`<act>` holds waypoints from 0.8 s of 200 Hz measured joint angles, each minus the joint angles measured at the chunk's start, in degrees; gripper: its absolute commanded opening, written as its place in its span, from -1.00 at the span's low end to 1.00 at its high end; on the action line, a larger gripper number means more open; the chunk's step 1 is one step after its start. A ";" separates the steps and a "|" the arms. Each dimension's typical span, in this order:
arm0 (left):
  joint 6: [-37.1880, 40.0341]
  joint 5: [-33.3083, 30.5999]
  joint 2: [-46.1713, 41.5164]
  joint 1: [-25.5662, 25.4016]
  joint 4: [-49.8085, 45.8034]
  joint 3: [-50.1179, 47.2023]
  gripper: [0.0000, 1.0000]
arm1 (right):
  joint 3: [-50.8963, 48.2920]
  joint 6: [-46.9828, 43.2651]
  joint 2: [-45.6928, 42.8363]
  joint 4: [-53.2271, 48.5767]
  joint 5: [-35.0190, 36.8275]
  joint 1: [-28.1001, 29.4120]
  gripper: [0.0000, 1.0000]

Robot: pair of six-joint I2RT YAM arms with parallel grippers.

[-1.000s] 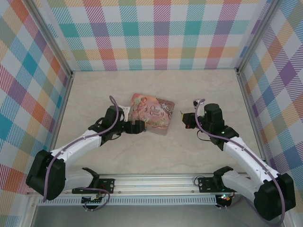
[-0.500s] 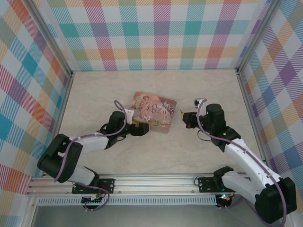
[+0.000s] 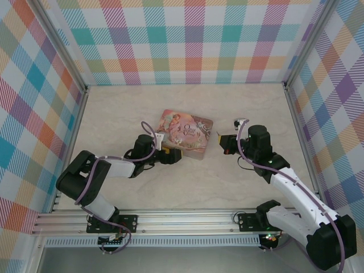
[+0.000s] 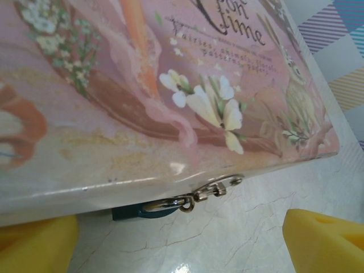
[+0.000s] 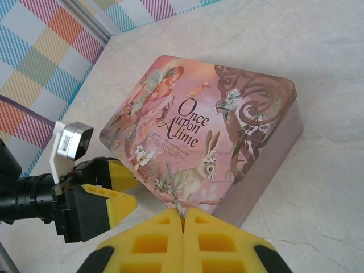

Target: Unlock a padlock with a key

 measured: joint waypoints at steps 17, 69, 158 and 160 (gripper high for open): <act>-0.74 0.37 1.18 -0.22 0.92 0.00 0.83 | -0.04 0.00 0.00 0.02 0.00 0.00 -0.91; -2.47 1.81 4.61 -0.98 3.67 1.09 0.69 | -0.94 0.00 0.00 0.02 -0.02 0.00 -0.90; -6.73 3.82 5.77 -2.23 7.04 1.99 0.47 | -1.77 0.00 -0.66 0.04 -0.02 0.00 -0.90; -6.86 3.85 5.77 -2.27 7.15 1.99 0.47 | -1.77 0.00 -0.66 0.04 0.00 0.00 -0.90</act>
